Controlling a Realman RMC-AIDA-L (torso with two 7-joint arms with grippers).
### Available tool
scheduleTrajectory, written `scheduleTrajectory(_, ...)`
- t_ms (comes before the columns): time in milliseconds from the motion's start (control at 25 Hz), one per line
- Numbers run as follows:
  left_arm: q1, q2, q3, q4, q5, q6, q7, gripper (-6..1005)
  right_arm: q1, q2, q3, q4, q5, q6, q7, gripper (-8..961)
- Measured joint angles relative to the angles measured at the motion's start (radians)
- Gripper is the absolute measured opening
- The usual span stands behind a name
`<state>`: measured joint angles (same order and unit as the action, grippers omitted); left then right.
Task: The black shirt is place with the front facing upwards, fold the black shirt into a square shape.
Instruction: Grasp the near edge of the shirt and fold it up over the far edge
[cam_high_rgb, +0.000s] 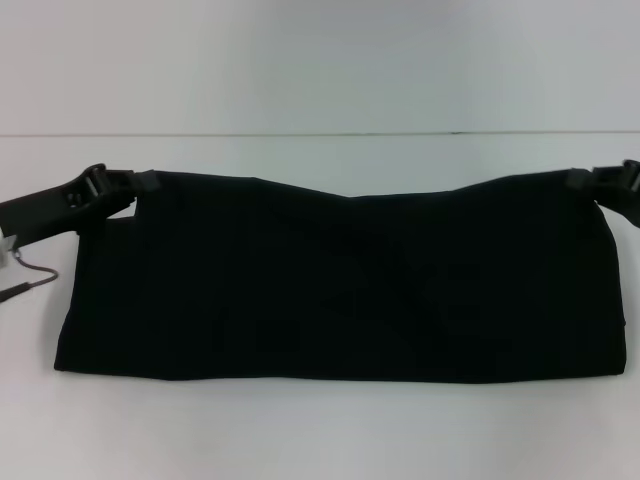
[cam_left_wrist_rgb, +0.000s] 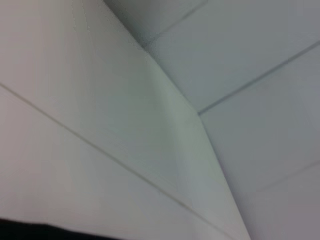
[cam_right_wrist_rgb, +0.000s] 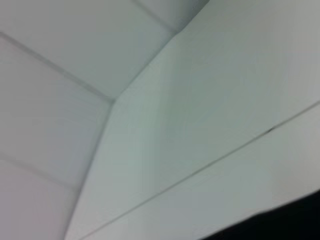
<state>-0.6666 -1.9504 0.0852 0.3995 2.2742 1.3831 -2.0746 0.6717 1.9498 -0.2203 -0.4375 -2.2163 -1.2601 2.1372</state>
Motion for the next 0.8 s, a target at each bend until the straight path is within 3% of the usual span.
scheduleTrajectory(160,0.001,-0.036,0.001,-0.001,-0.03,-0.064,0.036,54,0.04,0.031,-0.001,0.009,0.002,0.126,-0.043,37)
scheduleTrajectory(520,0.018,-0.056,0.005,-0.002,-0.11,-0.162,0.087,75,0.093,0.052,-0.006,0.012,0.005,0.273,-0.052,37)
scheduleTrajectory(800,-0.009,-0.088,0.008,-0.009,-0.122,-0.264,0.131,90,0.132,0.096,-0.062,0.016,0.006,0.419,-0.099,38)
